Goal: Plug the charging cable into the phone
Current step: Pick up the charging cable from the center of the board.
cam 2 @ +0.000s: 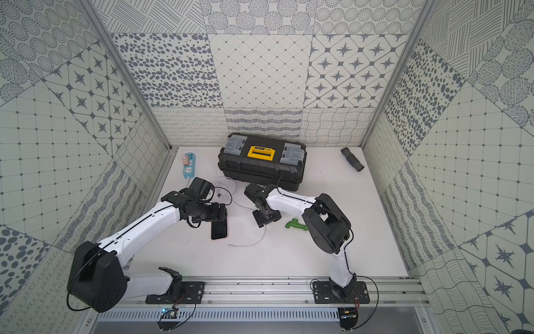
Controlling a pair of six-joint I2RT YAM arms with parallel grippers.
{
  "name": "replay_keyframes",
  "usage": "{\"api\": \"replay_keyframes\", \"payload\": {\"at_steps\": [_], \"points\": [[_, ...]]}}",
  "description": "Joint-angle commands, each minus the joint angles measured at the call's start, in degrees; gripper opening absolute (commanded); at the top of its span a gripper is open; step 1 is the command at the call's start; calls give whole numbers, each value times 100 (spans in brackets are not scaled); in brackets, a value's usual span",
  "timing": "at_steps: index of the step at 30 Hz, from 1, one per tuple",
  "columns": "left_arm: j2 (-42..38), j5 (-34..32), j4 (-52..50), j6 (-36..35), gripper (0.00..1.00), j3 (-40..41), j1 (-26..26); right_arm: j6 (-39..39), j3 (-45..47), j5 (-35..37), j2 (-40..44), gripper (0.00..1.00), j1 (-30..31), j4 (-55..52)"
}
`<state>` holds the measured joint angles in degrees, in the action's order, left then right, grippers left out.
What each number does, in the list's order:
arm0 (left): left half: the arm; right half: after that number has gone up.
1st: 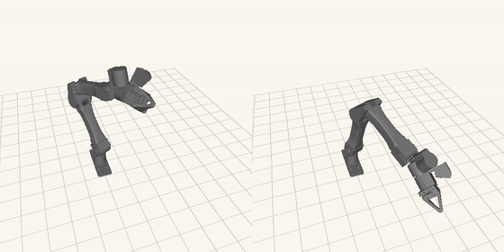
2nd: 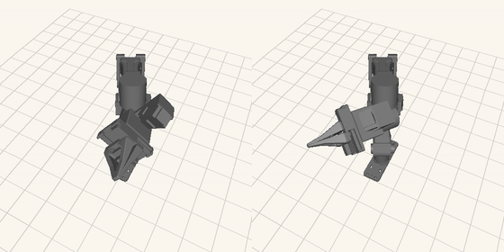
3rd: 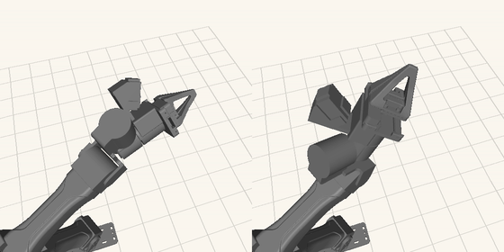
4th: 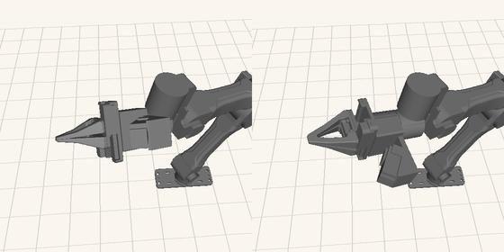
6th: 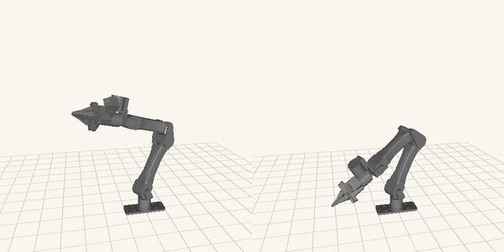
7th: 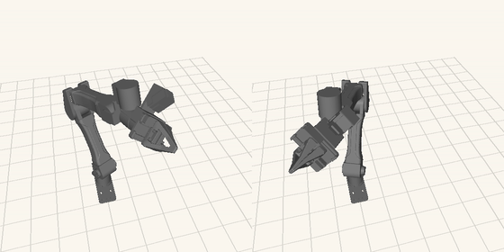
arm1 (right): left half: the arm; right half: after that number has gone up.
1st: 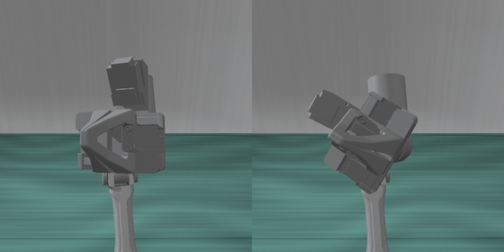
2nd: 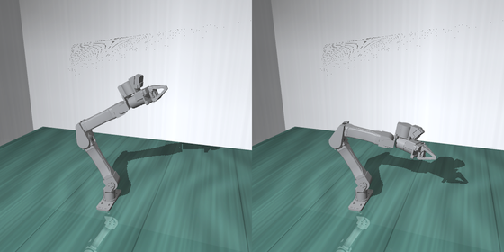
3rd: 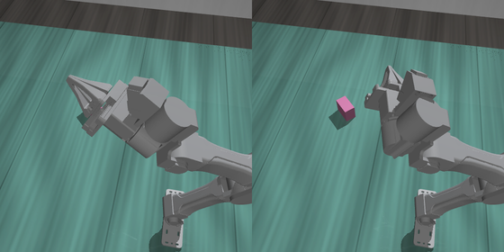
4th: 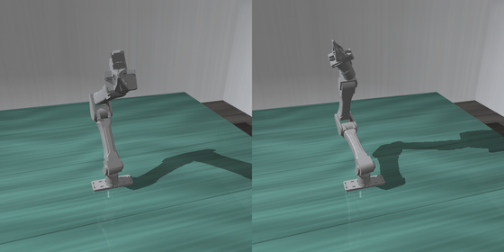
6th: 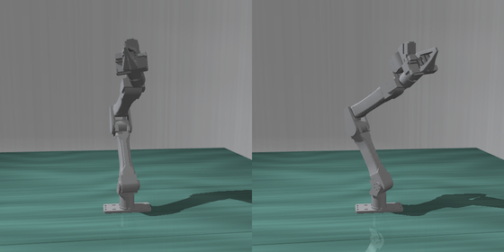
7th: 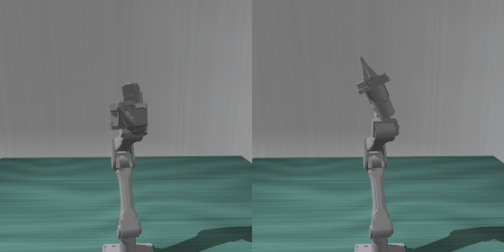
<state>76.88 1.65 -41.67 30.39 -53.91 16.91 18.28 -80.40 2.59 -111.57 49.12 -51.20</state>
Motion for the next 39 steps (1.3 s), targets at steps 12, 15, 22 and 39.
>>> {"api": "replay_keyframes", "payload": {"at_steps": [12,15,22,39], "points": [[-78,127,18,-15,91,62,15,81,270,-553,-213,52,182,150],[-80,162,-7,-36,91,54,19,195,246,-580,-385,50,168,202],[-254,419,37,-244,89,161,23,442,-17,-758,-673,17,92,224],[-320,2498,1408,-1005,80,397,175,918,-1681,-1329,49,0,-744,-57]]}}
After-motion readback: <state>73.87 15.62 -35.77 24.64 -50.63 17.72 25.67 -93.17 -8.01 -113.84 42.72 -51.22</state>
